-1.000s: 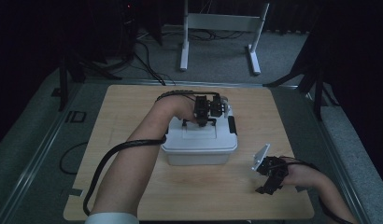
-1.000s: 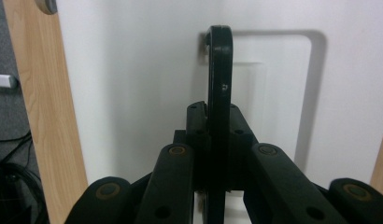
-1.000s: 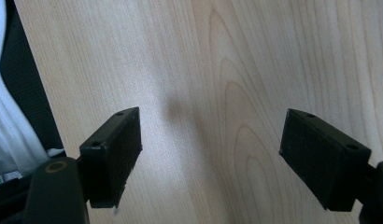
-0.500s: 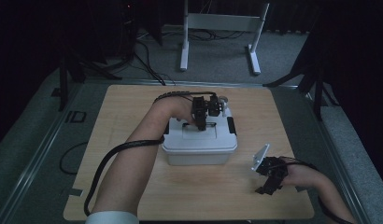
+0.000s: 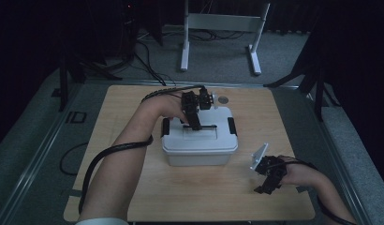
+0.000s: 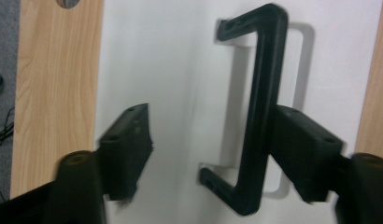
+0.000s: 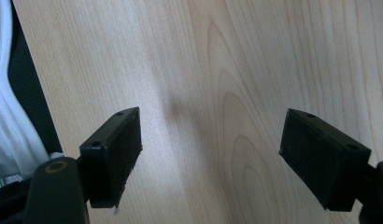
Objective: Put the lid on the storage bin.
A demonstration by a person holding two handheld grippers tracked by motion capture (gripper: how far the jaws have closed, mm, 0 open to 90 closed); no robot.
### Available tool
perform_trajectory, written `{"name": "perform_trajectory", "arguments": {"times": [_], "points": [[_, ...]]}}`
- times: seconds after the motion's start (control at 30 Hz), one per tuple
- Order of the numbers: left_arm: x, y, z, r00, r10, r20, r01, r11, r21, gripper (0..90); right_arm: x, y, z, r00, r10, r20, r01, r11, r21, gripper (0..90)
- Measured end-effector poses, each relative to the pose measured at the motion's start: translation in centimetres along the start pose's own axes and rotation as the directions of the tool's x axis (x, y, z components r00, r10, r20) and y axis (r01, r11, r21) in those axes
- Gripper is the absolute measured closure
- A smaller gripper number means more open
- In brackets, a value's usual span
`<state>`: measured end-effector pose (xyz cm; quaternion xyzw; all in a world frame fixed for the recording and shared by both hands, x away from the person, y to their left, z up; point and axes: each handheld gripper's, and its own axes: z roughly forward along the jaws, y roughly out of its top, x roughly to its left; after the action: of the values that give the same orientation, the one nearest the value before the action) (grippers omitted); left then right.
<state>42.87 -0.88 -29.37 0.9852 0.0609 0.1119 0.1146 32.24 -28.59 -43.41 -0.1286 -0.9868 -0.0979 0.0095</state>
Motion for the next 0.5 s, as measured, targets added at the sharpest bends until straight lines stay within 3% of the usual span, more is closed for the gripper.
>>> {"name": "perform_trajectory", "arguments": {"times": [0.5], "points": [[-0.3, -4.4, -0.9, 0.9983, -0.057, -0.009, 0.057, 0.998, -0.029, 27.4, -0.2, 0.6, -0.1, 1.0, 0.003, 0.006, -0.003, 1.0, -0.004, 20.2]]}}
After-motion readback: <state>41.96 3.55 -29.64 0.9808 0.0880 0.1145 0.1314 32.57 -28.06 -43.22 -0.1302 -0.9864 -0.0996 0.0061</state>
